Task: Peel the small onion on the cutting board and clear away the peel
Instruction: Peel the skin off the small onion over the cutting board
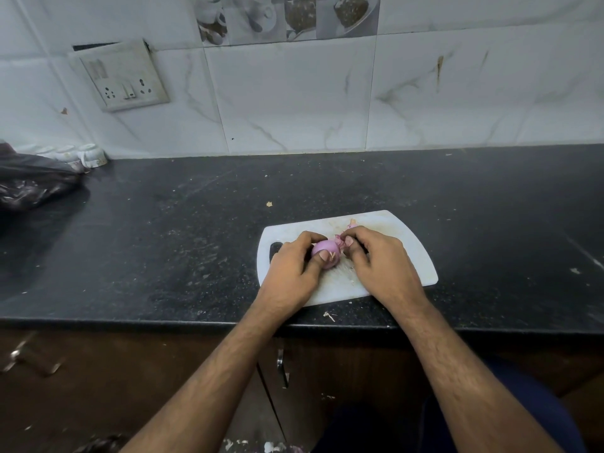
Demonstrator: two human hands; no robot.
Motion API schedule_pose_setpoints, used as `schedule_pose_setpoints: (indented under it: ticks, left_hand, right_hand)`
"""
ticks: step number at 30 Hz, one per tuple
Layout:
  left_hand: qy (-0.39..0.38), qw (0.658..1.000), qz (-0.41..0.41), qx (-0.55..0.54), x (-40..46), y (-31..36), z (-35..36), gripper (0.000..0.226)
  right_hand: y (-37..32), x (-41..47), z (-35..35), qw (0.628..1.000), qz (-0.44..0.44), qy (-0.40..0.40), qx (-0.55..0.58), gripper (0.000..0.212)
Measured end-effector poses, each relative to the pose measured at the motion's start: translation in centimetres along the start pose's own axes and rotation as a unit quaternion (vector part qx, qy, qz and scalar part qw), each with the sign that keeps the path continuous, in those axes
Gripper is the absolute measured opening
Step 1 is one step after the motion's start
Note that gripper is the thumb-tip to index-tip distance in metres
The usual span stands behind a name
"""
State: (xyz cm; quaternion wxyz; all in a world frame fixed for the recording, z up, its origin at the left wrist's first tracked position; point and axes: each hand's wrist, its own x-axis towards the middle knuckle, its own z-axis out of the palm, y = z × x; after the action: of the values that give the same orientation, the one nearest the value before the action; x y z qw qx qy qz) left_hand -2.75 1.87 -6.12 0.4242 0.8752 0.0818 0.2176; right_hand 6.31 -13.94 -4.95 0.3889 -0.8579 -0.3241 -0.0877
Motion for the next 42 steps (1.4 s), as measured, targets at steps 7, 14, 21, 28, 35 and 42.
schedule_pose_setpoints:
  ticks: [7, 14, 21, 28, 35, 42]
  left_hand:
    - [0.016, 1.0, 0.002, 0.007, 0.1, -0.1, 0.0, 0.026]
    - [0.002, 0.999, 0.011, 0.033, 0.1, -0.2, -0.2, 0.022]
    - [0.004, 1.0, 0.002, 0.016, 0.0, -0.1, -0.4, 0.024]
    - [-0.012, 0.999, 0.023, 0.043, -0.2, 0.0, -0.5, 0.028]
    - [-0.023, 0.999, 0.024, 0.011, -0.3, 0.1, -0.6, 0.034]
    - [-0.041, 0.996, -0.011, -0.082, -0.6, 0.5, -1.0, 0.03]
  right_hand:
    - [0.4, 0.1, 0.2, 0.999, -0.015, -0.043, 0.013, 0.016]
    - [0.1, -0.1, -0.2, 0.999, -0.017, -0.03, -0.037, 0.01]
    - [-0.6, -0.7, -0.4, 0.995, -0.049, -0.008, -0.089, 0.013]
    - [-0.9, -0.2, -0.2, 0.99, 0.008, 0.037, -0.138, 0.015]
    - [-0.4, 0.2, 0.2, 0.986, 0.063, 0.045, -0.144, 0.016]
    - [0.1, 0.2, -0.1, 0.998, 0.029, 0.018, -0.052, 0.029]
